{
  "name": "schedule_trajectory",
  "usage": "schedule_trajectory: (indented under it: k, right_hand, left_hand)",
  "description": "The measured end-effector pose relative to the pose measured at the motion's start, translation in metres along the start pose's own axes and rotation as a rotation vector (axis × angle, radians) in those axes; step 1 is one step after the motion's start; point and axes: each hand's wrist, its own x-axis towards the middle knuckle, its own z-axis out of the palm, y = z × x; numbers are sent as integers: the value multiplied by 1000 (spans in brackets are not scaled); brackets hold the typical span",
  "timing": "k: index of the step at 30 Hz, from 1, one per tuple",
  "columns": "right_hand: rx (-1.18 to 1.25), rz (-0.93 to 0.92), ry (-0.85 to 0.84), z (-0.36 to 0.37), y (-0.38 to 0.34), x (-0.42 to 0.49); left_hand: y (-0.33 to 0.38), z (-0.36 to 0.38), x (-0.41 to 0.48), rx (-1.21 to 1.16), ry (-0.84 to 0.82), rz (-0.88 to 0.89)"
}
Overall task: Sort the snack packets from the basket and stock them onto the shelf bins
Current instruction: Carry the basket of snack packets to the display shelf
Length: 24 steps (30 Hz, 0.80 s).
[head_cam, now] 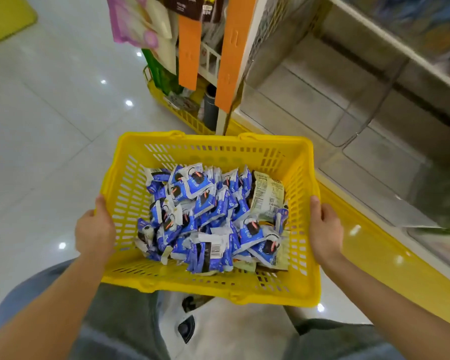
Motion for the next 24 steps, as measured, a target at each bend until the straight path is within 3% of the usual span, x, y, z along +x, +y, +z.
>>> schedule_trajectory:
  k: [24]
  right_hand:
    - [-219,-164,-156,154,79,58]
  left_hand:
    - [-97,77,56,-70,47,4]
